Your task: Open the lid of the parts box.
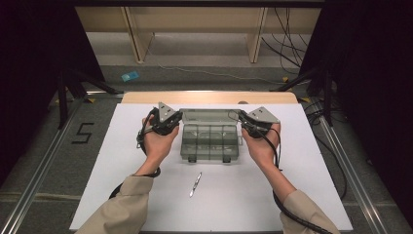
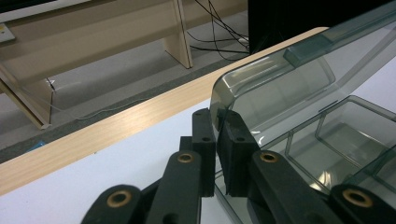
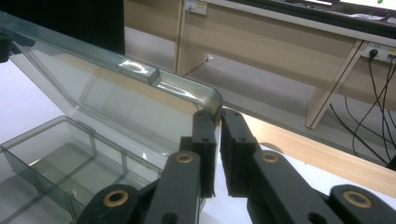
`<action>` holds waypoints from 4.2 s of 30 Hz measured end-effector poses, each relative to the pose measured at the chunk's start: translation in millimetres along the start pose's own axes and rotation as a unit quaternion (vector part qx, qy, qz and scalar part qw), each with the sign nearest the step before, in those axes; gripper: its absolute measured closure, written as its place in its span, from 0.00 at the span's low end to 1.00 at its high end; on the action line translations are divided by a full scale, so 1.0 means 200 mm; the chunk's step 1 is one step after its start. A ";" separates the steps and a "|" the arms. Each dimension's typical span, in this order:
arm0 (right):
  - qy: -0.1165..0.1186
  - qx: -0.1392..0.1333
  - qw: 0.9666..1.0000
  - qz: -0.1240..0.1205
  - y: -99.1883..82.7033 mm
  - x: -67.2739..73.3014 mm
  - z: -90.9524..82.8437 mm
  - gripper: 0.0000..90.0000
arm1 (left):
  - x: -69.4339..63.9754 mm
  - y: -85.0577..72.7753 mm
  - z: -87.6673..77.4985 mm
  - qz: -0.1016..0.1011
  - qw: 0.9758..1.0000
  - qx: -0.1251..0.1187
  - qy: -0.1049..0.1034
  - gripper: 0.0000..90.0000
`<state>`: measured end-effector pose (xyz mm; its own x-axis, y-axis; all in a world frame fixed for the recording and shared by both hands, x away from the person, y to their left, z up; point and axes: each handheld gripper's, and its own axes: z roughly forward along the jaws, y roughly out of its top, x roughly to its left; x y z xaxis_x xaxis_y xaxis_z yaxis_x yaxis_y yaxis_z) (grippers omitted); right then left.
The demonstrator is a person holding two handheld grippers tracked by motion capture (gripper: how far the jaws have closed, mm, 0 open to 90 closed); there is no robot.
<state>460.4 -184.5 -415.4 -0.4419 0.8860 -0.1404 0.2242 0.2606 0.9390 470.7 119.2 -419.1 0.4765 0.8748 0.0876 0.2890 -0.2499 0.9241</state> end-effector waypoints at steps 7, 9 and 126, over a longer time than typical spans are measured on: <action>-0.006 0.003 1.000 0.003 0.01 -0.01 0.02 0.95 | 0.01 0.01 0.01 -0.004 1.000 0.002 0.001 0.95; -0.006 0.004 1.000 0.003 0.02 -0.01 0.02 0.95 | 0.02 0.02 0.02 -0.009 1.000 0.002 0.002 0.95; -0.021 0.035 0.998 0.043 0.00 -0.07 0.25 0.94 | 0.10 0.04 0.22 -0.055 0.998 0.020 0.010 0.94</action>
<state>509.7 -177.1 -429.6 -0.3826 0.9210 -0.0740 0.3206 0.2075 0.9242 518.5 116.0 -426.4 0.4228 0.9062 -0.0052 0.3724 -0.1685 0.9126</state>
